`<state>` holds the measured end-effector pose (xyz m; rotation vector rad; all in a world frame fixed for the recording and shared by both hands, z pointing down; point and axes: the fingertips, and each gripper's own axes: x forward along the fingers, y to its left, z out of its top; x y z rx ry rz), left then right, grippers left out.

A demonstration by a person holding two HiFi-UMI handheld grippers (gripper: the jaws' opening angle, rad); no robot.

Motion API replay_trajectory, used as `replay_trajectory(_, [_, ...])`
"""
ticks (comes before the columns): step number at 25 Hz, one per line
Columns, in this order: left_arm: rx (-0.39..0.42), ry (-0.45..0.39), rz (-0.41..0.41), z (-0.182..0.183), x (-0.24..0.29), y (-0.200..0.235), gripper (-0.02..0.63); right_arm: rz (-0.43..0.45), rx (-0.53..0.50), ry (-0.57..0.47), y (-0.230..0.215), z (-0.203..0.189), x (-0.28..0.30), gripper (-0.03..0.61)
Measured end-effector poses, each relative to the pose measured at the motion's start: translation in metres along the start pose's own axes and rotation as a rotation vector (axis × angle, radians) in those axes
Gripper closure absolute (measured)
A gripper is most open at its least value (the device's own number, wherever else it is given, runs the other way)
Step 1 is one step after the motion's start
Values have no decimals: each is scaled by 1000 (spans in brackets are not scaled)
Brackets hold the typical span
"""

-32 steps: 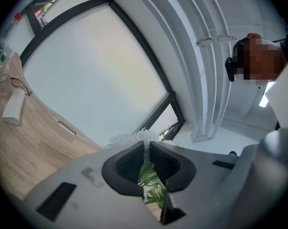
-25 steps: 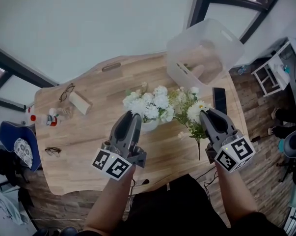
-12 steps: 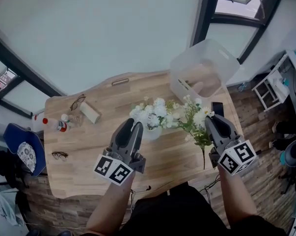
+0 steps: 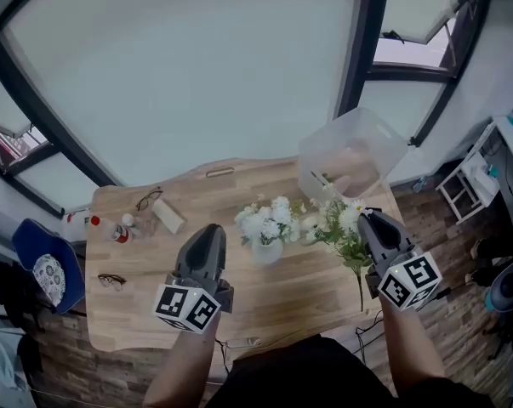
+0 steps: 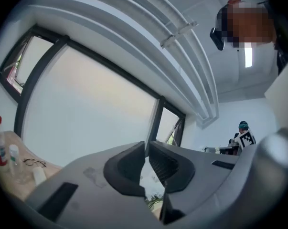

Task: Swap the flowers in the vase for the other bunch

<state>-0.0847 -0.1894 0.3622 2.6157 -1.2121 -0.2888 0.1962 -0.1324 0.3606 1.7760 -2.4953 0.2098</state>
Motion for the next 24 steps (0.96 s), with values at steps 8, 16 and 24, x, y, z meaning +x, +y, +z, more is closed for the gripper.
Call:
replay_trajectory(8, [51, 16, 33, 10, -13, 8, 600, -12, -21, 0, -3, 5, -4, 517])
replay_trajectory(16, [47, 10, 45, 13, -14, 11, 600, -10, -29, 0, -5, 6, -5, 517])
replay_trajectory(24, [35, 15, 20, 10, -16, 4, 601, -19, -35, -7, -3, 8, -8, 518])
